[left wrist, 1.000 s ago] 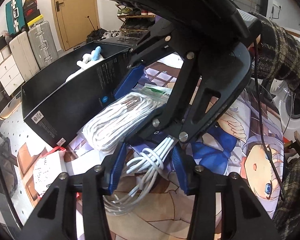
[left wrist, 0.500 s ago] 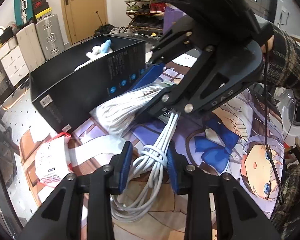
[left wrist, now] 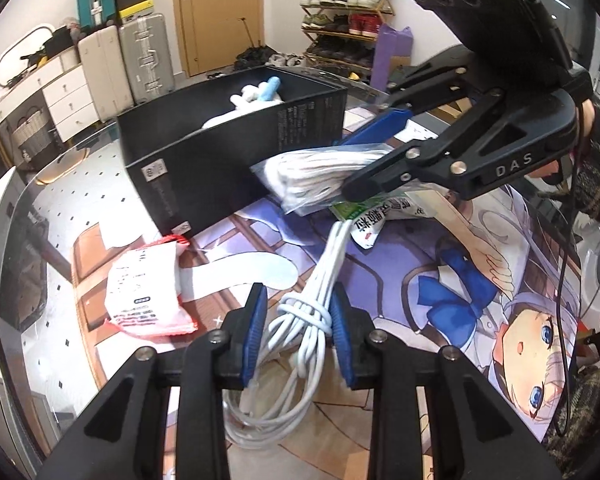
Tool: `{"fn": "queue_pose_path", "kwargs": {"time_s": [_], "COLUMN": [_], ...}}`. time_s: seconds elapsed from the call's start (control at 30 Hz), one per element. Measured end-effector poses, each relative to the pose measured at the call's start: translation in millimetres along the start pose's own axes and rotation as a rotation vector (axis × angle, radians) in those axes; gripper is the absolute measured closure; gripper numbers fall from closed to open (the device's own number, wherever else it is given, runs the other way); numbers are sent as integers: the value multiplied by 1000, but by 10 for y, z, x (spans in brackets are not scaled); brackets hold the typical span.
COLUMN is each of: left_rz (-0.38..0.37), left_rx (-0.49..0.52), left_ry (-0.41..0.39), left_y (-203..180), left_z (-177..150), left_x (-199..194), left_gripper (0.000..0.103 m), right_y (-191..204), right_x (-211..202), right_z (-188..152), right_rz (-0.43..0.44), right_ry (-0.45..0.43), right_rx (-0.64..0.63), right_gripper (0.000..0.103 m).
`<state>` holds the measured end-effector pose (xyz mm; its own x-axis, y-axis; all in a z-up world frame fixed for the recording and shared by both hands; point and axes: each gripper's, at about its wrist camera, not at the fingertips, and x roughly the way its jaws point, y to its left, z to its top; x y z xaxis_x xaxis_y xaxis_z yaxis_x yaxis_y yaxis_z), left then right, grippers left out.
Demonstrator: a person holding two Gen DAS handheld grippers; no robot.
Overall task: Organize soft objects
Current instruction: 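Lift the rope bag with the right gripper while the left lifts the coiled cable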
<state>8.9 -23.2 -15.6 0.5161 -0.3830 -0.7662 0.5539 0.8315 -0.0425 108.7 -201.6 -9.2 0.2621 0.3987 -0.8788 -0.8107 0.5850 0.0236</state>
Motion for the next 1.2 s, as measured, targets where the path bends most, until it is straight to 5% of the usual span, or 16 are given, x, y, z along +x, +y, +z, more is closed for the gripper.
{"fn": "queue_pose_path", "kwargs": {"time_s": [0.57,1.2], "left_rz": [74,232], "left_rx": [-86,-215], "left_ry": [-16,-125], "left_y": [46,124], "left_z": [-43,181], "left_x": [-116,-281], "left_gripper": [81,82], "right_y": [-173,-246], "right_x": [-420,-589], "right_z": [-362,-522], "right_rz": [-21,-48], "right_ry": [-126,-241], "right_rx": [168,327], "right_gripper": [69,69]}}
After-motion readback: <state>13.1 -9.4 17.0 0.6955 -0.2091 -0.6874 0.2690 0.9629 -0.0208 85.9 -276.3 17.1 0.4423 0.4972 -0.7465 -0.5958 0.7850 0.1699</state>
